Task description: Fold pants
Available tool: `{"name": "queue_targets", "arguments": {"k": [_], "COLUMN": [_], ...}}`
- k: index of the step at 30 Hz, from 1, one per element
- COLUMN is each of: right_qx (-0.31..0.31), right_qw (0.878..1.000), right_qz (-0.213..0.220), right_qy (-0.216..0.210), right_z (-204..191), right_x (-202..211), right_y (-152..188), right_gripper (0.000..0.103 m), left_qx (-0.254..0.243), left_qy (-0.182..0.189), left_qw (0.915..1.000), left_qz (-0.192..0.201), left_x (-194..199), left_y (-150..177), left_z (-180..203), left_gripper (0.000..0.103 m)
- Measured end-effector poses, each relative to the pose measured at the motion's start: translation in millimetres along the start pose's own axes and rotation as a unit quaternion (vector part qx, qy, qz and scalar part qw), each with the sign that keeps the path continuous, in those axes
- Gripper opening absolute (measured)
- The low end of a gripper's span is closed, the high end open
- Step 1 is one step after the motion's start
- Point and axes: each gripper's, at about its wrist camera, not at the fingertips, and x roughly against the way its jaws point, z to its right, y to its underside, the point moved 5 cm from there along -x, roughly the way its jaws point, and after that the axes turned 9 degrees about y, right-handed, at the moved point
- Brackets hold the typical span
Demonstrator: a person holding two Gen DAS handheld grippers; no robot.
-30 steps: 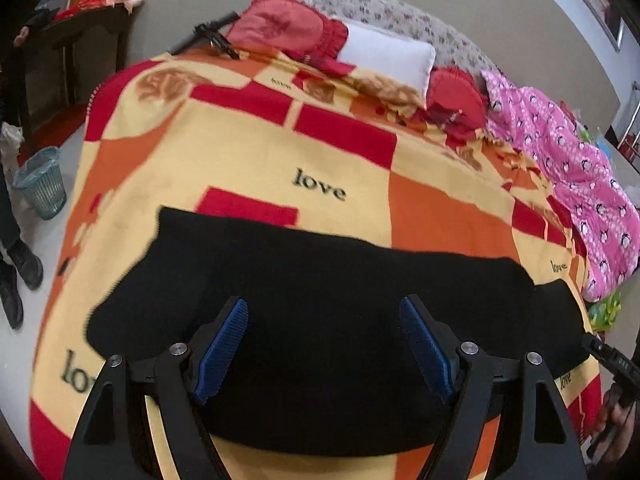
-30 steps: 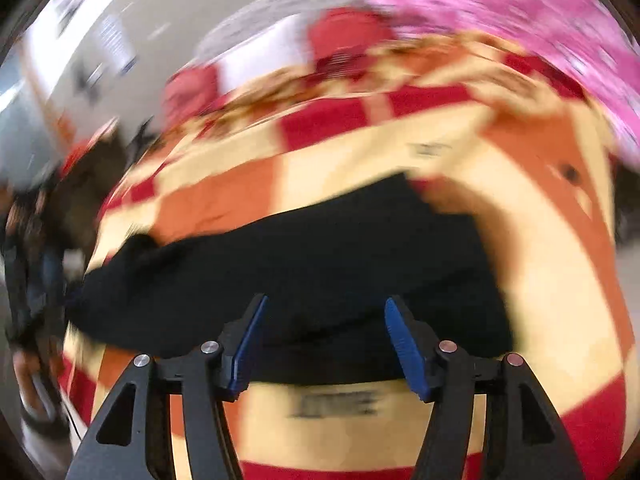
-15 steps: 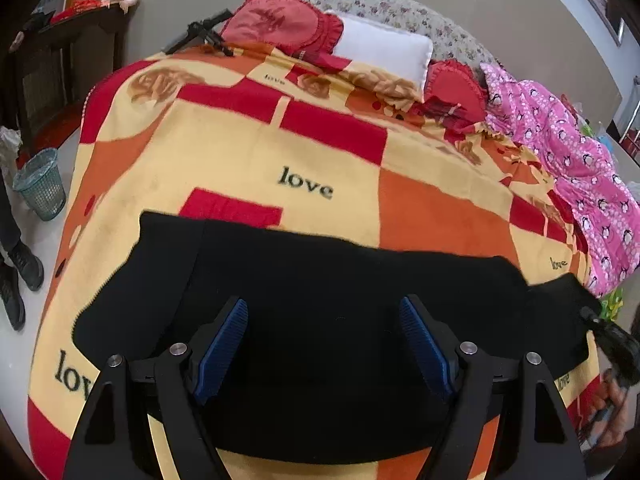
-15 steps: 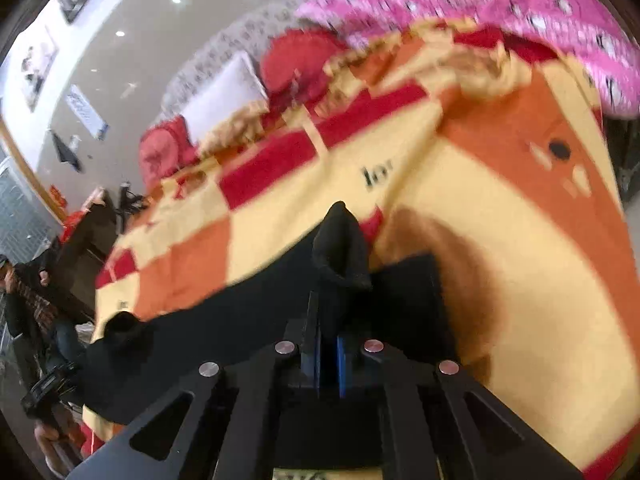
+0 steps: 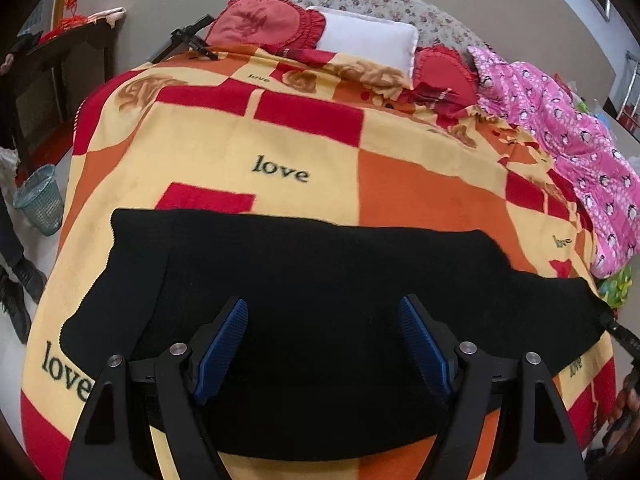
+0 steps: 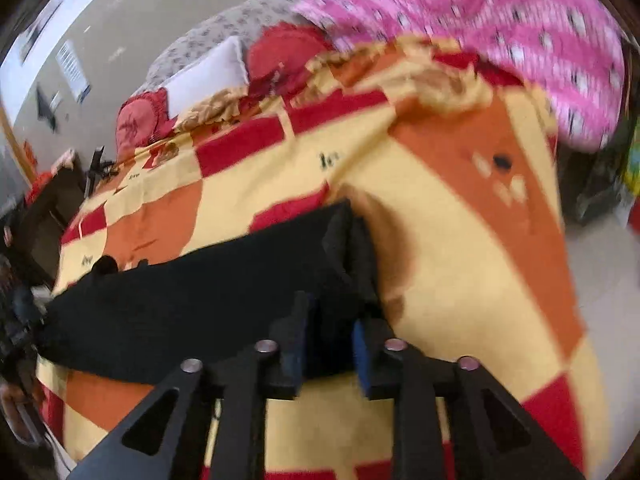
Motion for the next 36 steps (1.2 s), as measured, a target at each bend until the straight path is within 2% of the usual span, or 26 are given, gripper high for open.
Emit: {"name": "queue_targets", "arguments": {"k": [2, 4, 7, 8, 12, 16, 19, 23, 27, 29, 32, 36], "right_qx": [0.014, 0.031, 0.062, 0.074, 0.096, 0.113, 0.125, 0.155, 0.177, 0.201, 0.228, 0.240], "right_qw": [1.000, 0.999, 0.995, 0.994, 0.991, 0.985, 0.981, 0.966, 0.955, 0.944, 0.935, 0.934], "right_qz": [0.020, 0.041, 0.065, 0.073, 0.084, 0.101, 0.105, 0.124, 0.129, 0.136, 0.139, 0.135], "right_qy": [0.006, 0.017, 0.036, 0.041, 0.049, 0.082, 0.105, 0.167, 0.202, 0.224, 0.235, 0.227], "right_z": [-7, -15, -35, -43, -63, -73, -74, -74, -72, -76, -83, -91], "right_x": [17, 30, 43, 45, 47, 48, 44, 43, 38, 35, 32, 29], "right_y": [-3, -5, -8, -8, -10, -11, -12, -13, -12, -10, -5, -3], "right_gripper": [0.044, 0.047, 0.062, 0.064, 0.065, 0.073, 0.074, 0.075, 0.077, 0.079, 0.082, 0.082], "left_qx": [-0.003, -0.006, -0.022, -0.027, -0.034, -0.036, -0.035, -0.023, -0.020, -0.021, -0.023, -0.019], "left_qy": [0.006, 0.017, 0.028, 0.029, 0.031, 0.031, 0.028, 0.027, 0.027, 0.027, 0.026, 0.027], "left_qw": [1.0000, 0.9998, 0.9994, 0.9992, 0.9989, 0.9988, 0.9990, 0.9994, 0.9994, 0.9994, 0.9994, 0.9994], "left_qz": [0.005, 0.007, 0.005, 0.004, 0.003, 0.006, 0.007, 0.003, 0.002, 0.001, -0.001, -0.001], "left_x": [1, 2, 3, 3, 8, 15, 16, 14, 12, 12, 11, 9], "left_y": [-3, -3, 0, 0, 2, 2, 2, 1, 0, 0, 0, -1], "left_z": [6, 13, 28, 31, 38, 40, 37, 31, 30, 30, 30, 27], "left_gripper": [0.077, 0.077, 0.078, 0.078, 0.078, 0.078, 0.078, 0.078, 0.078, 0.078, 0.078, 0.078]}}
